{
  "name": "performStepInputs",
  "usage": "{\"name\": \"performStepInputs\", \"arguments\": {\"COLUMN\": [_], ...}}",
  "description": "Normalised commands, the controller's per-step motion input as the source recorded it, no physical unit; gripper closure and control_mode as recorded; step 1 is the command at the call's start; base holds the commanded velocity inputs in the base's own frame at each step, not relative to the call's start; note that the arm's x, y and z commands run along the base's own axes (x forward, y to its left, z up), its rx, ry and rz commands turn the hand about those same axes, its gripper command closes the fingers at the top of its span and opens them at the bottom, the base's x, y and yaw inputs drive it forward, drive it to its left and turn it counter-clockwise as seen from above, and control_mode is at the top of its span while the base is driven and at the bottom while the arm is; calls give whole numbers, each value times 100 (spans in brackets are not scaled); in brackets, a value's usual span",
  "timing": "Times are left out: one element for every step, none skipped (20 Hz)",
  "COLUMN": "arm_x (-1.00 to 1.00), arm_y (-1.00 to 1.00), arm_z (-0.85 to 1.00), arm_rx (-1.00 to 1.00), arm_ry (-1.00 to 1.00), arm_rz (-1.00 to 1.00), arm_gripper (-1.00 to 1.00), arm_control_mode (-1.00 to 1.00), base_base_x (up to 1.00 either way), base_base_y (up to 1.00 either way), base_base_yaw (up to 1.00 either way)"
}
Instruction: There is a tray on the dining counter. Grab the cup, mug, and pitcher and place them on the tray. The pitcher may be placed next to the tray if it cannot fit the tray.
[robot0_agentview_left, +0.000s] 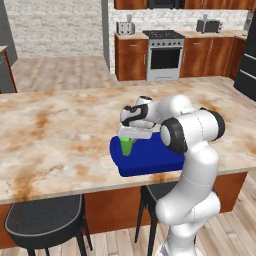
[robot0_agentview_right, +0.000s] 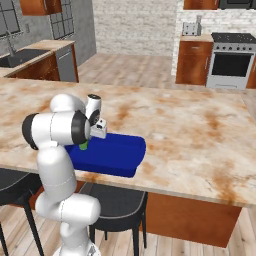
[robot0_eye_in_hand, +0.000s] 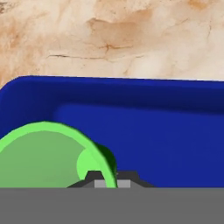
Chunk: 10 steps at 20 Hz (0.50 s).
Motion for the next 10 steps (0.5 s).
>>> {"name": "performStepInputs", "arguments": {"arm_x": [0,0,0,0,0,0,0,0,0,0], "arm_y": [0,0,0,0,0,0,0,0,0,0], "arm_z": [-14,-10,-9,-11,-12,-6,0,0,0,0], "arm_rx": [0,0,0,0,0,0,0,0,0,0], "arm_ry": [0,0,0,0,0,0,0,0,0,0], "arm_rz": [0,0,0,0,0,0,0,0,0,0], "arm_gripper": [100,100,100,100,100,100,100,100,100,100], "arm_control_mode": [-100,-100,-100,-100,-100,-100,-100,-100,-100,-100], "base_base_x": [0,0,0,0,0,0,0,0,0,0], "base_base_y": [0,0,0,0,0,0,0,0,0,0], "base_base_yaw": [0,0,0,0,0,0,0,0,0,0]}}
